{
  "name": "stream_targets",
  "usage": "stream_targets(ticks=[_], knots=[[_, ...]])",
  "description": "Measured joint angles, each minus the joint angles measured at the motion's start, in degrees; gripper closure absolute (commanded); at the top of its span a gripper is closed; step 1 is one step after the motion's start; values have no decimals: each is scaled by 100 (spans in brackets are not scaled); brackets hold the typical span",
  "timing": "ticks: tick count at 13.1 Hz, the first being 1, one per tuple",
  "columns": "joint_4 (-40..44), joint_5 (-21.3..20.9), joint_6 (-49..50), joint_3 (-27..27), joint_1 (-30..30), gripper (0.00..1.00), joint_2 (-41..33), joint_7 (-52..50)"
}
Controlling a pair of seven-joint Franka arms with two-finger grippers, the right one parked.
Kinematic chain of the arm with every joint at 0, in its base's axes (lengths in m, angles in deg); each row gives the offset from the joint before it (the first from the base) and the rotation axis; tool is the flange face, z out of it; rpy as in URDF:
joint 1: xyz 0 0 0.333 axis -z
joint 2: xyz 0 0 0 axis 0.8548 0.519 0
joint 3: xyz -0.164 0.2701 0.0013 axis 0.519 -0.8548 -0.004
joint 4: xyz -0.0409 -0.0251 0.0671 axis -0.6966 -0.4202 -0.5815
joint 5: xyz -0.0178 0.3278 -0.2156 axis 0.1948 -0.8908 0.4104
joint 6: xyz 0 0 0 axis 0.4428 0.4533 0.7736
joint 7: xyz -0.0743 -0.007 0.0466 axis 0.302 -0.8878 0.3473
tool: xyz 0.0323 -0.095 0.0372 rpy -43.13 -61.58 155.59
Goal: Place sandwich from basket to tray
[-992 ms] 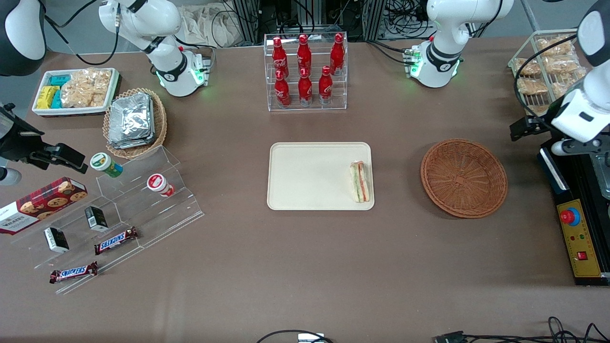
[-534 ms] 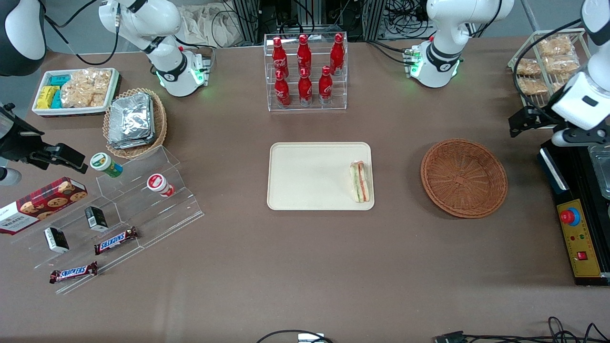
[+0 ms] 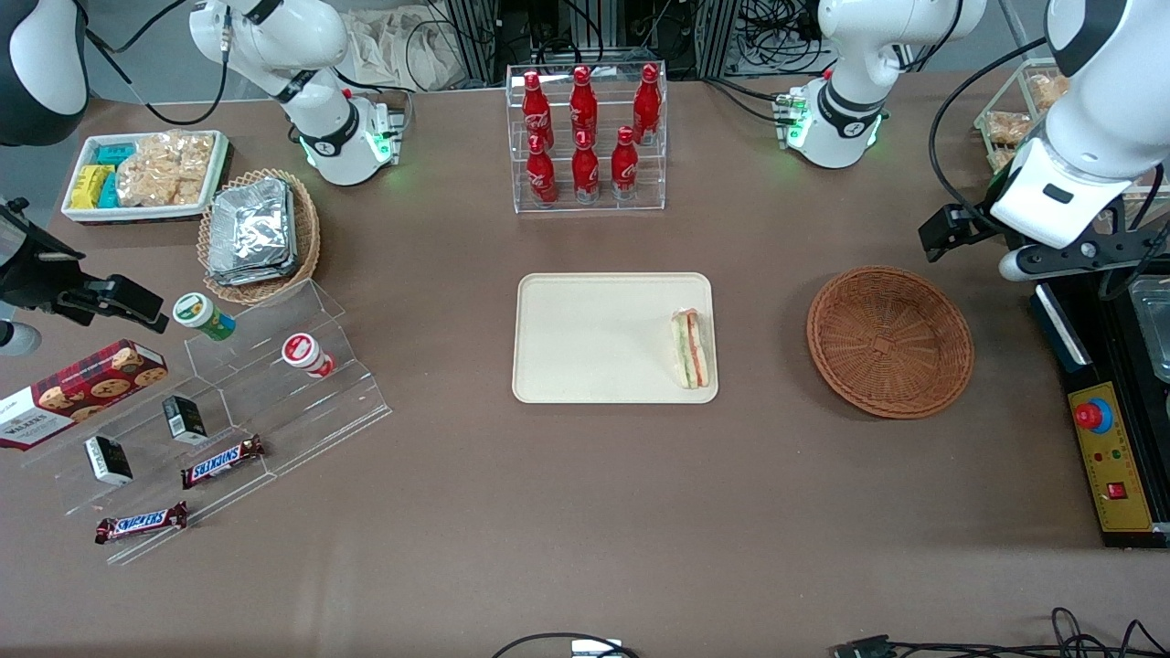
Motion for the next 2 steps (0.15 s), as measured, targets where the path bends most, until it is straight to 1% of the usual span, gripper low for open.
stream_targets(ticks=[2], knots=[[124,0,73,95,-116,0,34,1]])
